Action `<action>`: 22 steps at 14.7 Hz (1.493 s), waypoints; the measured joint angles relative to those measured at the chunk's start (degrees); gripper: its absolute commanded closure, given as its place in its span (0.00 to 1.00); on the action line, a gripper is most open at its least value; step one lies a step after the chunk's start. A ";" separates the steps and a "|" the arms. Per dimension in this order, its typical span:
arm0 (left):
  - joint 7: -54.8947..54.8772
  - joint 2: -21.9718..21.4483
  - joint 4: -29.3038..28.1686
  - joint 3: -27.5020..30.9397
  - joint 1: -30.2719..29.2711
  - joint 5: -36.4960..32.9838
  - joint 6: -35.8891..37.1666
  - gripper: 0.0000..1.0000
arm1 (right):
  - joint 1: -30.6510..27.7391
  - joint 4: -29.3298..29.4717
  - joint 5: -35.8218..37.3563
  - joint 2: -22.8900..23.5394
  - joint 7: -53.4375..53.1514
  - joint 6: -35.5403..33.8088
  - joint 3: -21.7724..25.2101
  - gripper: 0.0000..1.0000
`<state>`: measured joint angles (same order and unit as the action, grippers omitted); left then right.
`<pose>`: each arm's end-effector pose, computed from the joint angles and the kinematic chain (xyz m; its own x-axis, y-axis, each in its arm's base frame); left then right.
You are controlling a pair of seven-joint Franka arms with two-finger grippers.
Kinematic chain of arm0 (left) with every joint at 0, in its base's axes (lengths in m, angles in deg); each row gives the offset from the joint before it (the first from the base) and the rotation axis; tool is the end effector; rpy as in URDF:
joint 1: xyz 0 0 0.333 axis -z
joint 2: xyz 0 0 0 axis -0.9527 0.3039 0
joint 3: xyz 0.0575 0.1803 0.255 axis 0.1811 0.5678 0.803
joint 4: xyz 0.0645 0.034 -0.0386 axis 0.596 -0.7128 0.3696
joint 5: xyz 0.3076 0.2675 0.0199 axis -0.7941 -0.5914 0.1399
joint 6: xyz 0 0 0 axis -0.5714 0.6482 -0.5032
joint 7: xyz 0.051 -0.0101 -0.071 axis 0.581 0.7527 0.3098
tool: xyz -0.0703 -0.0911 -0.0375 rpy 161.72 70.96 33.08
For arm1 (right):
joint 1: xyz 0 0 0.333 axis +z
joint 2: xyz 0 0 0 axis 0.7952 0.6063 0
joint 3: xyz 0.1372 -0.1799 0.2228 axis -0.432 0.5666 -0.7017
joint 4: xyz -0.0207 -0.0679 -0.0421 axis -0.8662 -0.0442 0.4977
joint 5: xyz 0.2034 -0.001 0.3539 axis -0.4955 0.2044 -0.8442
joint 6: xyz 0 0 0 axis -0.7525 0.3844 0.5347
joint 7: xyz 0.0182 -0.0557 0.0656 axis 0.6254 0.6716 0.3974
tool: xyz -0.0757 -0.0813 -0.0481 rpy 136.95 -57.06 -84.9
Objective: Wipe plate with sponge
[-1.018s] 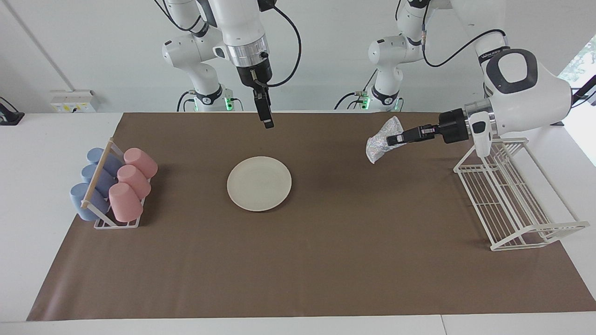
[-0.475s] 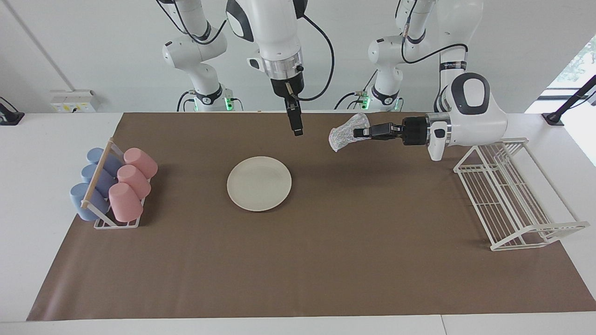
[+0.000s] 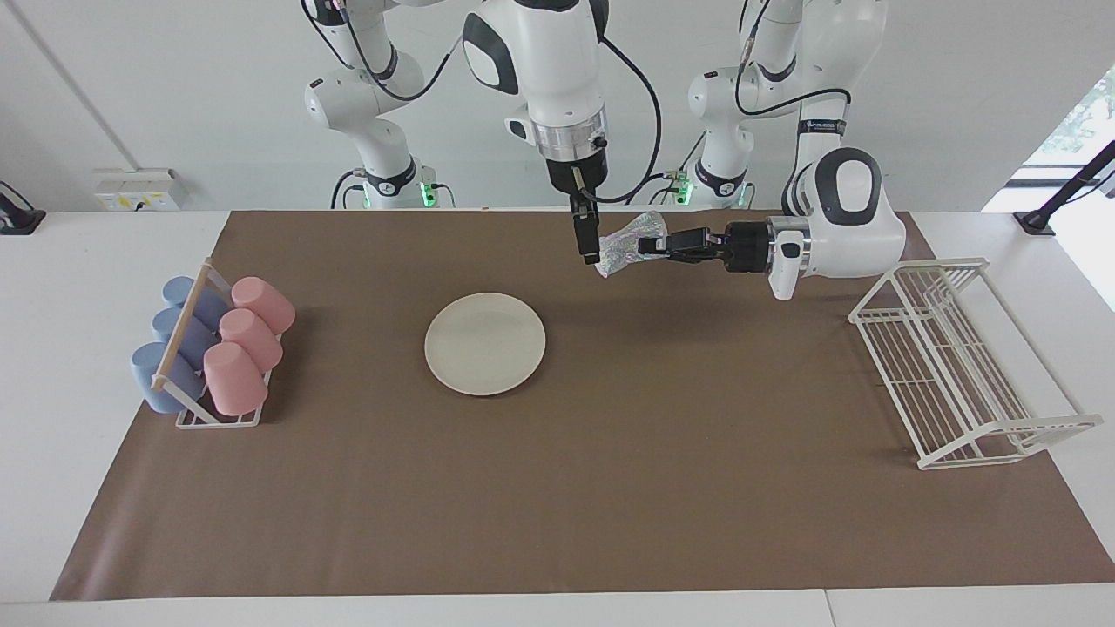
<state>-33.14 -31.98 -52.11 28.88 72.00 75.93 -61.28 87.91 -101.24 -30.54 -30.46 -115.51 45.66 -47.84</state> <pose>0.5247 -0.2024 0.4205 0.8762 -0.1310 -0.4638 0.4433 -0.1581 0.8823 0.5256 0.4256 0.5766 0.0184 -0.9794 -0.2013 -0.9950 0.0018 -0.0994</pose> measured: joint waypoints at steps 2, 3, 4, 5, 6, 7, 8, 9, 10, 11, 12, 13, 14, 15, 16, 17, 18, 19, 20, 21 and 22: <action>-0.08 0.00 0.00 -0.04 0.33 0.59 -0.03 1.00 | 0.34 -0.56 0.09 0.03 0.30 0.00 0.00 0.02; -0.12 0.00 0.00 -0.04 0.34 0.74 -0.04 1.00 | 0.43 -1.13 0.10 -0.02 1.20 0.00 -0.02 0.02; -0.16 0.00 0.00 -0.02 0.34 0.82 -0.05 1.00 | 0.46 -1.80 0.11 -0.09 2.70 0.00 -0.06 0.02; -0.18 0.00 0.00 -0.02 0.34 0.85 -0.05 1.00 | 0.46 -2.56 0.11 -0.22 4.49 0.06 -0.08 0.02; -0.20 0.00 0.00 -0.02 0.34 0.86 -0.06 1.00 | 0.46 -3.38 0.07 -0.38 5.90 0.64 -0.09 0.00; -0.22 0.00 0.00 -0.02 0.34 0.88 -0.06 1.00 | 0.46 -4.49 -0.01 -0.64 6.52 2.26 -0.12 0.00; -0.23 0.00 0.00 -0.02 0.34 0.89 -0.06 1.00 | 0.50 -5.81 -0.04 -1.05 6.60 4.24 -0.20 0.00; -0.26 0.00 0.00 -0.01 0.34 0.90 -0.06 1.00 | 0.66 -7.10 -0.05 -1.53 6.61 5.68 -0.27 0.00; -0.28 0.00 0.00 -0.01 0.34 0.91 -0.06 1.00 | 0.89 -8.08 -0.05 -1.94 6.61 6.32 -0.34 0.00; -0.30 0.00 0.00 -0.01 0.34 0.91 -0.06 1.00 | 1.12 -8.67 -0.05 -2.28 6.61 6.42 -0.34 0.00; -0.31 0.00 0.00 -0.01 0.34 0.91 -0.06 1.00 | 1.21 -9.00 -0.05 -2.57 6.61 6.42 -0.38 0.00; -0.34 0.00 0.00 0.00 0.34 0.91 -0.06 1.00 | 1.22 -9.22 -0.05 -2.79 6.61 6.42 -0.41 0.09; -0.38 0.00 0.00 0.00 0.34 0.91 -0.05 1.00 | 1.22 -9.53 -0.05 -3.01 6.61 6.42 -0.42 0.38; -0.42 0.00 0.00 0.00 0.34 0.91 -0.05 1.00 | 1.22 -9.86 -0.05 -3.22 6.61 6.42 -0.42 0.63; -0.44 0.00 0.00 0.00 0.34 0.91 -0.03 1.00 | 1.22 -10.11 -0.05 -3.37 6.61 6.46 -0.42 0.74; -0.44 0.00 0.00 0.00 0.34 0.91 -0.01 1.00 | 1.22 -10.19 -0.05 -3.40 6.61 6.63 -0.42 0.85; -0.45 0.00 0.00 -0.01 0.35 0.91 0.00 1.00 | 1.22 -10.23 -0.05 -3.40 6.61 6.95 -0.42 0.94; -0.45 0.00 0.00 -0.01 0.35 0.91 0.01 1.00 | 1.22 -10.26 -0.05 -3.40 6.61 7.23 -0.42 1.00; -0.46 0.00 0.00 -0.01 0.36 0.91 0.02 1.00 | 1.22 -10.27 -0.05 -3.40 6.61 7.48 -0.42 1.00; -0.47 0.00 0.00 -0.01 0.39 0.91 0.03 1.00 | 1.22 -10.27 -0.05 -3.40 6.61 7.65 -0.42 1.00; -0.47 0.00 -0.01 -0.01 0.47 0.91 0.03 1.00 | 1.22 -10.28 -0.05 -3.40 6.61 7.99 -0.42 1.00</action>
<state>-33.61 -31.98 -52.12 28.87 72.47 76.84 -61.25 89.13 -111.52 -30.59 -33.86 -108.90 53.65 -48.26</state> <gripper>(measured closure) 0.943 0.802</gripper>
